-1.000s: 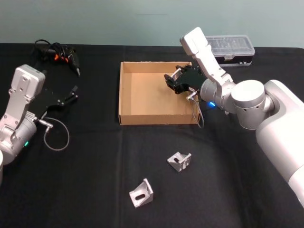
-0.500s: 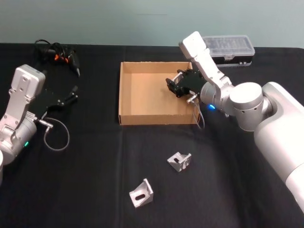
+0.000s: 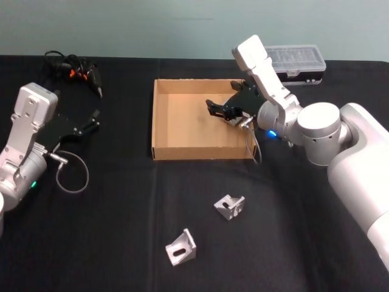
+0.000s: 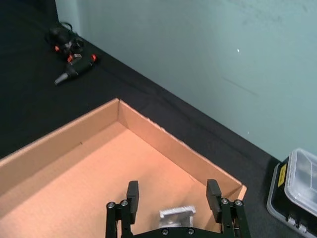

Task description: Use one hand to pick up the angle iron from the table and place it into the box.

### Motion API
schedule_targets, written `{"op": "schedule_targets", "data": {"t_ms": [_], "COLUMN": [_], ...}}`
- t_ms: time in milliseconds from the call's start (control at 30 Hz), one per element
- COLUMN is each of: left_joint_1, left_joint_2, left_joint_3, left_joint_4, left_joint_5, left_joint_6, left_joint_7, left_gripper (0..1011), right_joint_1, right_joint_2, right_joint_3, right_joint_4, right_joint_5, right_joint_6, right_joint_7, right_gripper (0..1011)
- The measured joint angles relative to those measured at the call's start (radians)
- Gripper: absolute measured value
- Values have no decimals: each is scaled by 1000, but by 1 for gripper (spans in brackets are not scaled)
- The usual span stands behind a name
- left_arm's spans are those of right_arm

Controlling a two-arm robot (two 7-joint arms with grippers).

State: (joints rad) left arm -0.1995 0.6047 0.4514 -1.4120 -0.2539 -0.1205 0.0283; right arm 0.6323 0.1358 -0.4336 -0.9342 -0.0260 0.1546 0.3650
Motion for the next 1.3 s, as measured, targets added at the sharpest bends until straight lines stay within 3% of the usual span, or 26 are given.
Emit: {"op": "schedule_targets", "data": {"t_ms": [200, 333, 400, 433, 600, 700, 833, 933, 1033, 1067, 1133, 1300], "left_joint_1": [0, 0, 0, 0, 0, 0, 0, 0, 0, 0, 0, 0], "left_joint_2": [0, 0, 0, 0, 0, 0, 0, 0, 0, 0, 0, 0], "left_joint_3": [0, 0, 0, 0, 0, 0, 0, 0, 0, 0, 0, 0], "left_joint_4": [0, 0, 0, 0, 0, 0, 0, 0, 0, 0, 0, 0], "left_joint_5": [0, 0, 0, 0, 0, 0, 0, 0, 0, 0, 0, 0], "left_joint_6": [0, 0, 0, 0, 0, 0, 0, 0, 0, 0, 0, 0], "left_joint_7": [0, 0, 0, 0, 0, 0, 0, 0, 0, 0, 0, 0], "left_gripper": [1011, 1011, 1011, 1011, 1011, 1011, 1011, 1011, 1011, 1011, 1011, 1011], "right_joint_1": [-50, -82, -117, -117, -201, -239, -333, -380, -464, -464, -523, -603], "right_joint_2": [30, 53, 84, 84, 162, 196, 256, 281, 327, 327, 363, 415], "right_joint_3": [28, 40, 51, 51, 73, 82, 113, 126, 148, 148, 164, 186], "right_joint_4": [-125, -205, -289, -289, -464, -532, -655, -704, -787, -787, -849, -931], "right_joint_5": [41, 65, 90, 90, 134, 149, 186, 203, 234, 234, 258, 293], "right_joint_6": [21, 36, 54, 54, 88, 106, 124, 129, 137, 137, 144, 163], "right_joint_7": [30, 45, 60, 60, 93, 103, 106, 105, 106, 106, 112, 122], "right_gripper": [1003, 1000, 1000, 1000, 1000, 1000, 1000, 1000, 1000, 1000, 1000, 1000]}}
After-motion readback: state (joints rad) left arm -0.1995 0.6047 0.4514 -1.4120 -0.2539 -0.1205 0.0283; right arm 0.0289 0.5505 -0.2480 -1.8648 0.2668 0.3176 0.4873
